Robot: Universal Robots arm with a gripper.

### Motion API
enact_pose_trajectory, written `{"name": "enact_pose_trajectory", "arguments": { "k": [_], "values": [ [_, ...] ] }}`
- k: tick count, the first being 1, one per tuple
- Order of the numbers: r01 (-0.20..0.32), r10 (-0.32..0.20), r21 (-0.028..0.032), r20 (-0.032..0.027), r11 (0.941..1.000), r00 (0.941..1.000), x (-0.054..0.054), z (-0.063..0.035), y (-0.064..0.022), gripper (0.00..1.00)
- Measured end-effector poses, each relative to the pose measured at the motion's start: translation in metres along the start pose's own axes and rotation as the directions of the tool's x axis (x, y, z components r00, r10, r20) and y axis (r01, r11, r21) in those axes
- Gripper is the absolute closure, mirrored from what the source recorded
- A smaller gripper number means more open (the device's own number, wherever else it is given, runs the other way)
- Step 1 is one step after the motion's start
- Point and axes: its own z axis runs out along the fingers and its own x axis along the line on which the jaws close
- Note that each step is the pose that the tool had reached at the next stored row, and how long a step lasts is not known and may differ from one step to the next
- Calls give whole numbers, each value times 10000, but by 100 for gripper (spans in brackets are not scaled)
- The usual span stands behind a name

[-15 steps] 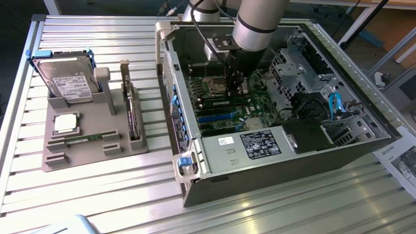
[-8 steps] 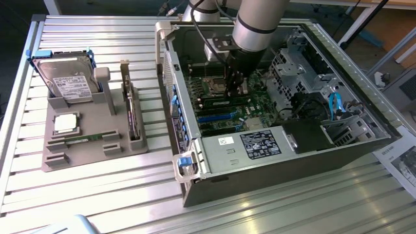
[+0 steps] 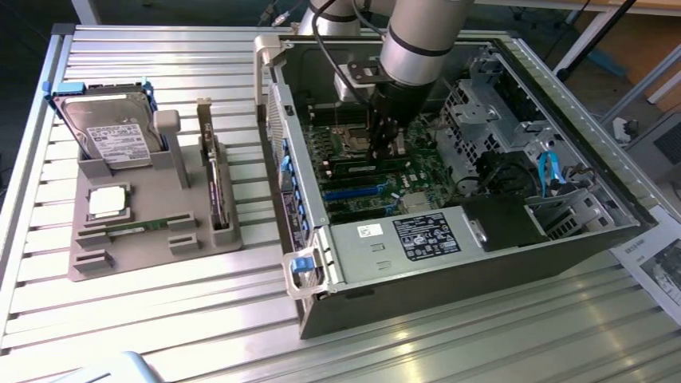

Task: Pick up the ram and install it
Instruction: 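Press down the ram until it locks into place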

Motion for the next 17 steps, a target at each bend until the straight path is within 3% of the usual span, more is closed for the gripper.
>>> {"name": "enact_pose_trajectory", "arguments": {
  "k": [17],
  "values": [
    [0, 0, 0, 2, 10000, 10000, 1, 53, 0, 90]
  ]
}}
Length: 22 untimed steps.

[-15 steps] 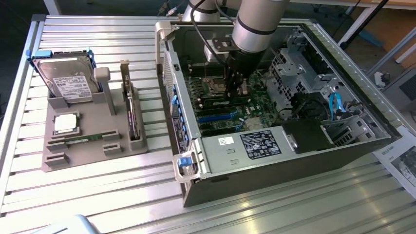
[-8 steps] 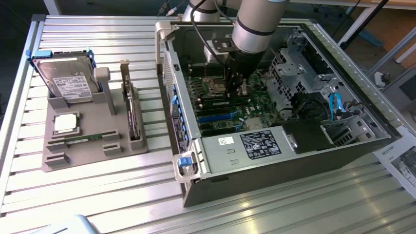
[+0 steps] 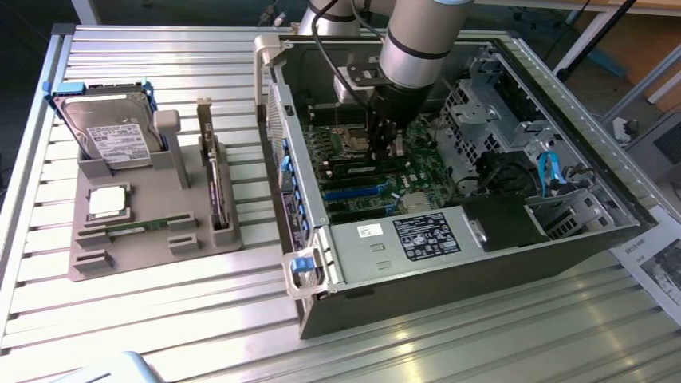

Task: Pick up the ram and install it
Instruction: 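Press down the ram until it locks into place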

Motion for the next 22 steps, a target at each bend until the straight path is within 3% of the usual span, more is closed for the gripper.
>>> {"name": "enact_pose_trajectory", "arguments": {
  "k": [12, 19, 22],
  "values": [
    [1, -1, 5, -7, 10000, 10000, -1, -22, -1, 90],
    [1, -1, 1, -104, 10000, 9999, -2, -143, -1, 90],
    [2, -2, 2, -118, 10000, 9999, -3, -192, -2, 90]
  ]
}}
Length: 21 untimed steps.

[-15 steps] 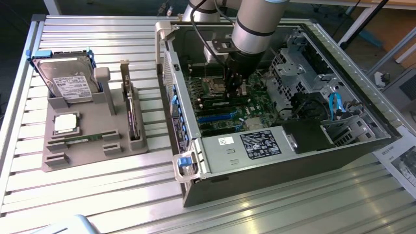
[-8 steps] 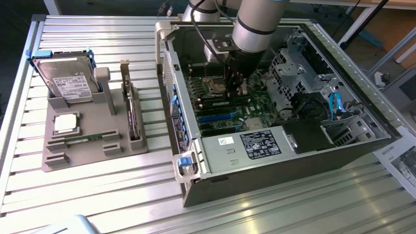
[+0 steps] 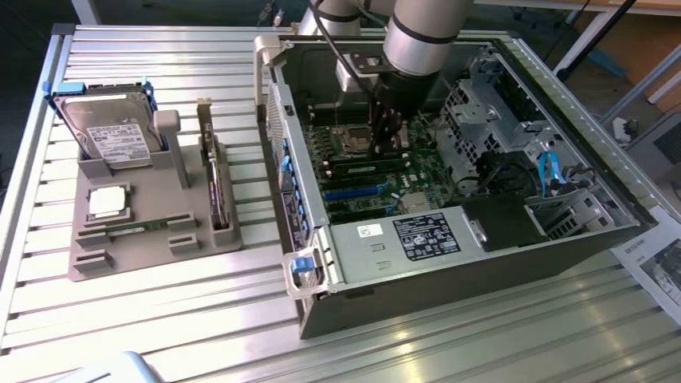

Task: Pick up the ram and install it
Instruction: 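Press down the ram until it locks into place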

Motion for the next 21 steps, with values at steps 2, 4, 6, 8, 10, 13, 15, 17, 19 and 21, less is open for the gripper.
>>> {"name": "enact_pose_trajectory", "arguments": {
  "k": [2, 4, 6, 8, 10, 13, 15, 17, 19, 21],
  "values": [
    [0, 0, 0, -28, 10000, 10000, 0, -61, 0, 90],
    [0, 0, 0, -47, 10000, 10000, 0, -92, -1, 90],
    [0, 0, 1, -47, 10000, 10000, -1, -95, -1, 90],
    [0, 0, 1, -47, 10000, 10000, -1, -95, -1, 90],
    [-1, 1, -1, -51, 10000, 10000, 0, -96, 17, 90],
    [0, 0, 3, -49, 10000, 10000, 1, -96, 62, 90],
    [-1, 1, 16, -48, 10000, 10000, 3, -96, 123, 90],
    [0, 0, 34, -48, 10000, 10000, 4, -97, 182, 90],
    [-1, 1, 42, -48, 10000, 10000, 4, -97, 220, 90],
    [-6, 6, 49, -48, 10000, 10000, 5, -98, 286, 90]
  ]
}}
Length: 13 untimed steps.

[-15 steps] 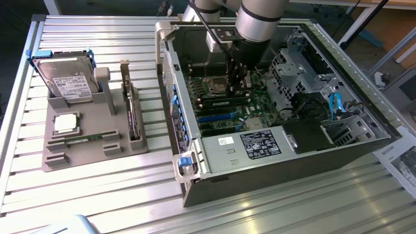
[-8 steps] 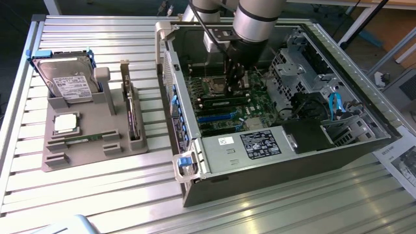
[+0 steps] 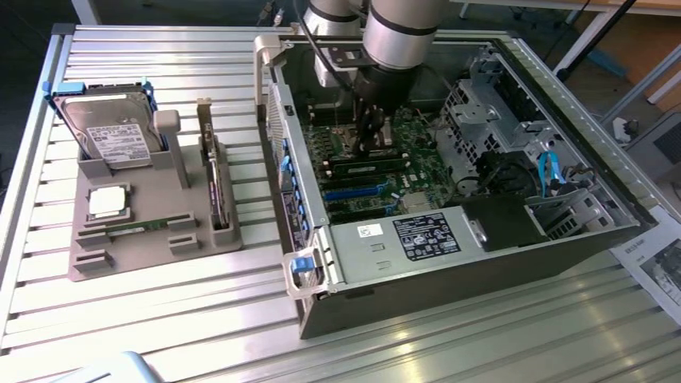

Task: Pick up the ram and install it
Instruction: 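Press down the ram until it locks into place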

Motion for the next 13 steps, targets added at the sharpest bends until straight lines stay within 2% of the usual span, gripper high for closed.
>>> {"name": "enact_pose_trajectory", "arguments": {
  "k": [3, 5, 8, 13],
  "values": [
    [-3, 3, 8, 0, 10000, 10000, 1, -1, 51, 90],
    [-11, 11, 29, 1, 10000, 10000, 1, -2, 140, 90],
    [-15, 15, 42, 0, 10000, 10000, 2, -3, 198, 90],
    [-16, 16, 45, 1, 10000, 10000, 2, -2, 208, 90]
  ]
}}
